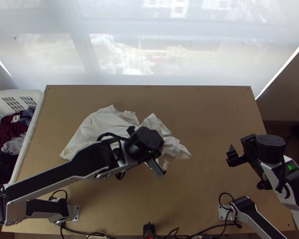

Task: Fold the t-shirt

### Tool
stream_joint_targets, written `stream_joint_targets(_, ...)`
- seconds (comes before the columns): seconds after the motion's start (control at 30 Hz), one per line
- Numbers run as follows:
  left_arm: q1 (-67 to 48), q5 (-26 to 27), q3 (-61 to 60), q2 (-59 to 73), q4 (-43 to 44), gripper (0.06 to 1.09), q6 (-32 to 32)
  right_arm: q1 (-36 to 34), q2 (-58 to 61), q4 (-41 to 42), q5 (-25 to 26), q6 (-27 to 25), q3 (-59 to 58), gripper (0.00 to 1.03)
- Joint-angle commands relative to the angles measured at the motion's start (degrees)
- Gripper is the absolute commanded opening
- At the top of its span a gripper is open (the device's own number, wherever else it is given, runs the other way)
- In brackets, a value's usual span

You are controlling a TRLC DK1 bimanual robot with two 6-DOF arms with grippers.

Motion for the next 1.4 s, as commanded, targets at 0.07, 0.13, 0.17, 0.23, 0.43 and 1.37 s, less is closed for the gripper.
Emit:
stream_joint_targets(0.07,-9.17,1.99,6.00,12.34,1.31,0.20,0.32,-2.85,-0.16,0.20,0.01,-0.14,-0.48,0.98)
stream_joint_targets(0.13,-8.82,1.90,7.49,13.74,1.05,0.44,0.49,-2.85,-0.16,0.55,-0.08,-0.14,-0.57,0.98)
stream_joint_targets(0.17,-8.56,1.90,8.11,14.01,0.61,0.59,0.76,-2.85,-0.16,0.72,-0.08,-0.14,-0.57,0.98)
stream_joint_targets(0.23,-7.85,1.81,8.99,14.09,-1.50,0.80,1.37,-2.85,0.01,1.08,-0.08,-0.14,-0.57,0.98)
stream_joint_targets(0.43,-3.81,-0.65,8.72,10.75,-4.14,1.03,3.57,-1.97,0.71,2.13,-0.08,-0.22,-0.66,0.98)
stream_joint_targets(1.37,48.84,-0.83,-22.30,-28.09,-5.02,1.03,1.29,28.88,30.16,6.70,-0.34,-2.33,21.31,0.98)
